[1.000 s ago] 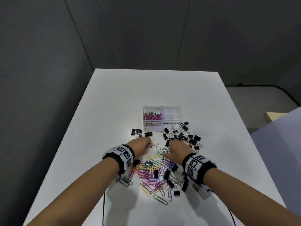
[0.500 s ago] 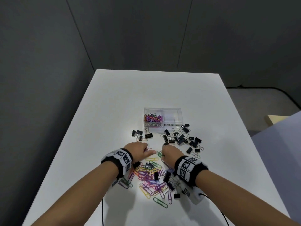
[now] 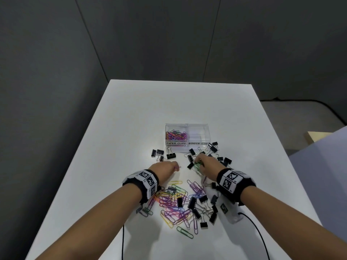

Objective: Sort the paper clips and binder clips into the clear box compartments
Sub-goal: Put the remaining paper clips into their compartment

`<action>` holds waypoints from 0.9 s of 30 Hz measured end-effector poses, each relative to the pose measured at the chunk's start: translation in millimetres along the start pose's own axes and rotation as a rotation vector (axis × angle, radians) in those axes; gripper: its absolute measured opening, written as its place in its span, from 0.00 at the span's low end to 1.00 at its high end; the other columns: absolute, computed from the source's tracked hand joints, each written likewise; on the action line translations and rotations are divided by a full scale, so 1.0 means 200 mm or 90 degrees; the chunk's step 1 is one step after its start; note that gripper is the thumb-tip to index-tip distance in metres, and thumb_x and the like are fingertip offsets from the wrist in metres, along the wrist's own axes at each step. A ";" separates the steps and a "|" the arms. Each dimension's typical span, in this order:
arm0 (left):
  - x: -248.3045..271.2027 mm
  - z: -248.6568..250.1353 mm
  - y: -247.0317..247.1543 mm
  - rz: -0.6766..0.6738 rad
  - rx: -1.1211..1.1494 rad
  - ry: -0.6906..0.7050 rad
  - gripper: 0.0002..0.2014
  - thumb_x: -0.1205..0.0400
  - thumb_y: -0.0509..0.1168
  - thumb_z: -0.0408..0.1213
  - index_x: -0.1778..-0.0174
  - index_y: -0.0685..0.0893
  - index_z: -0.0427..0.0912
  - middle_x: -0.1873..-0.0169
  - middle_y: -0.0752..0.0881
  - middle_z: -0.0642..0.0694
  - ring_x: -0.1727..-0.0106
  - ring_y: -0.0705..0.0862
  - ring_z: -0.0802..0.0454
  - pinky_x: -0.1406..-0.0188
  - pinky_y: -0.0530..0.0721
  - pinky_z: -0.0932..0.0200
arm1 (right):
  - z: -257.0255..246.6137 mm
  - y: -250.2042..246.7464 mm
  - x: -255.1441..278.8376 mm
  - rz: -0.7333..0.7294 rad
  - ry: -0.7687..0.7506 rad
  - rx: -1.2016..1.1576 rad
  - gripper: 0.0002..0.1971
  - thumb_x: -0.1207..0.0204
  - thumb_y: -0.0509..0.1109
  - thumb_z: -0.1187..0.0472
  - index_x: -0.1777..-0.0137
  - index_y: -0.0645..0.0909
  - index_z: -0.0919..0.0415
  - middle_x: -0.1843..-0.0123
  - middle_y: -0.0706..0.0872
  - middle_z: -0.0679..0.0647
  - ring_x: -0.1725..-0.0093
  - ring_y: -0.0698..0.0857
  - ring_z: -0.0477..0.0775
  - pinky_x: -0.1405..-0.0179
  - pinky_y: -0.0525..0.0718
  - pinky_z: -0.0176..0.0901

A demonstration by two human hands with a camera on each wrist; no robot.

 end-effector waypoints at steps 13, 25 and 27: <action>0.00 0.04 0.04 -0.031 -0.150 0.049 0.15 0.14 0.55 0.44 0.39 0.77 0.38 0.39 0.78 0.40 0.41 0.82 0.41 0.47 0.80 0.49 | 0.08 0.01 -0.02 0.033 0.009 -0.098 0.16 0.23 0.66 0.61 0.66 0.62 0.51 0.69 0.69 0.46 0.72 0.66 0.45 0.73 0.65 0.36; -0.03 0.05 0.02 -0.077 -0.013 0.035 0.19 0.18 0.52 0.27 0.33 0.72 0.43 0.38 0.81 0.41 0.42 0.81 0.42 0.43 0.76 0.55 | 0.18 0.00 0.03 0.019 -0.007 -0.027 0.11 0.28 0.65 0.74 0.61 0.71 0.57 0.58 0.75 0.50 0.58 0.76 0.51 0.56 0.78 0.41; -0.02 0.10 0.01 -0.079 -0.011 0.049 0.19 0.19 0.51 0.25 0.34 0.71 0.43 0.41 0.83 0.40 0.49 0.80 0.44 0.46 0.78 0.53 | 0.19 0.02 0.03 0.011 -0.022 0.038 0.10 0.27 0.62 0.74 0.57 0.71 0.58 0.57 0.75 0.51 0.56 0.75 0.52 0.56 0.74 0.40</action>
Point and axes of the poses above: each hand's wrist, its own x-axis away from the middle knuckle, its own y-axis out of the palm, z = x × y, the point moved 1 cm from there along -x, towards the middle knuckle
